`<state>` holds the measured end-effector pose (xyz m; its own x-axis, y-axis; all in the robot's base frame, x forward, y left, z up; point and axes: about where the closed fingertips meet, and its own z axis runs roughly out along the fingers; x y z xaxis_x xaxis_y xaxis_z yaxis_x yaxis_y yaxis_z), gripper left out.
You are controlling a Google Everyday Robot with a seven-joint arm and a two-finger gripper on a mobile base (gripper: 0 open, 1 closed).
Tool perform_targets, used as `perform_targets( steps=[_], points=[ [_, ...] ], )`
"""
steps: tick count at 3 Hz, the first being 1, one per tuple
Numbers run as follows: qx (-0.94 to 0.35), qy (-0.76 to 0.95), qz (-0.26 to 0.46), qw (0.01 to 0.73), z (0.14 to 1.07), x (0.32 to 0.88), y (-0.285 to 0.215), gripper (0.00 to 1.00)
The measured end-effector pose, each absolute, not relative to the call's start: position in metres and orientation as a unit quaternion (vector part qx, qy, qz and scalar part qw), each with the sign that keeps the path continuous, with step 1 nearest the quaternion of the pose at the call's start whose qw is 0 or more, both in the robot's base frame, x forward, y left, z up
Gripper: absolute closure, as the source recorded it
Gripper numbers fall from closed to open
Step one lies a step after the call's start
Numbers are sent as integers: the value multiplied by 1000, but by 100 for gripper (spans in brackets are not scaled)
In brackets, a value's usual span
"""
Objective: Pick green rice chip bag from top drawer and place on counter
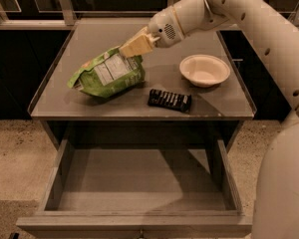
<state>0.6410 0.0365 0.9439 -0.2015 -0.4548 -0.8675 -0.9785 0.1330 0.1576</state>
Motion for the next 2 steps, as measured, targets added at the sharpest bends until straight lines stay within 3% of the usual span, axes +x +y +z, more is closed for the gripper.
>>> perform_targets(
  steps=[2],
  points=[
    [-533, 672, 386, 340, 944, 642, 36, 58]
  ],
)
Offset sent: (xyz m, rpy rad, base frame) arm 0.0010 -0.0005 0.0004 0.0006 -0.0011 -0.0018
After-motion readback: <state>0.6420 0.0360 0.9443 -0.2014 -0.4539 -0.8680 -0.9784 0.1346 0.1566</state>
